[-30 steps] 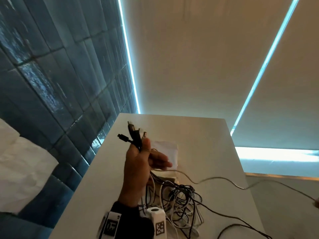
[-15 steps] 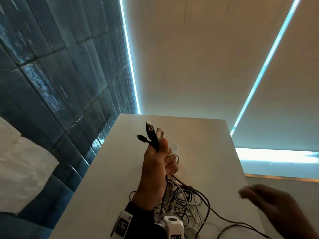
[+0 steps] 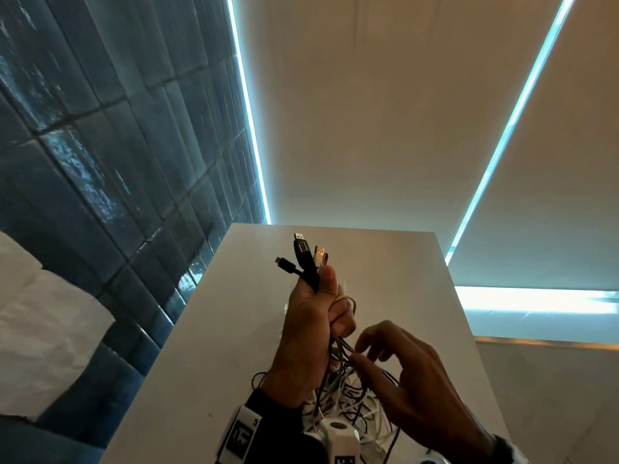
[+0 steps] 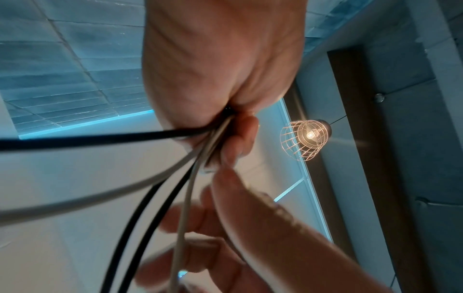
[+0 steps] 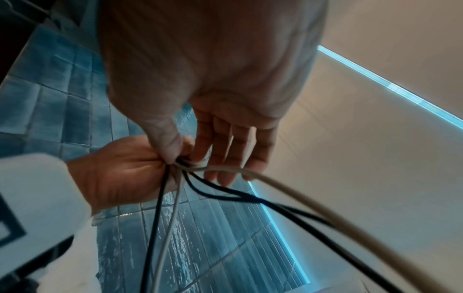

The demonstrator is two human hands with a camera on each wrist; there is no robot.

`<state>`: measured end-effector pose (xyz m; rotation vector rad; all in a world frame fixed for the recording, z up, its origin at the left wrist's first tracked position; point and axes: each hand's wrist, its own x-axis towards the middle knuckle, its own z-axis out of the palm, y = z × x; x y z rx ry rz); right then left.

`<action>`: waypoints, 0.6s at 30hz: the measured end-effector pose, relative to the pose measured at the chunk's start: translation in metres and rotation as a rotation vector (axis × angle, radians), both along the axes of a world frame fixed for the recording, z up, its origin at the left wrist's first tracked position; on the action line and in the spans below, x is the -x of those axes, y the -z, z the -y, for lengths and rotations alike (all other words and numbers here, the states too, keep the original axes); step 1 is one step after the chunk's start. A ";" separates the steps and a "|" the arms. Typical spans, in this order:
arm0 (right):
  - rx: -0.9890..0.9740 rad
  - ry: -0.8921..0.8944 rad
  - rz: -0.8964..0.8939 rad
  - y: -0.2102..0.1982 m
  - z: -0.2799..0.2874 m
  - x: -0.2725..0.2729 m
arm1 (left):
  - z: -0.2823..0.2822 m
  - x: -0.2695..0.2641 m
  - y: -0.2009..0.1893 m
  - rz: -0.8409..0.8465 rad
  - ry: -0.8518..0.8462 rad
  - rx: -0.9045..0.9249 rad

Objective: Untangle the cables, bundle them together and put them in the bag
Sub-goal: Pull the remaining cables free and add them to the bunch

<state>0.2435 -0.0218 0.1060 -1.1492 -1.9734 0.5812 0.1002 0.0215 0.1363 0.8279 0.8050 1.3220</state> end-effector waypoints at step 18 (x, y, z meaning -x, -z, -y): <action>0.339 0.326 0.199 0.008 0.003 -0.105 | 0.000 0.025 -0.008 -0.027 -0.027 -0.047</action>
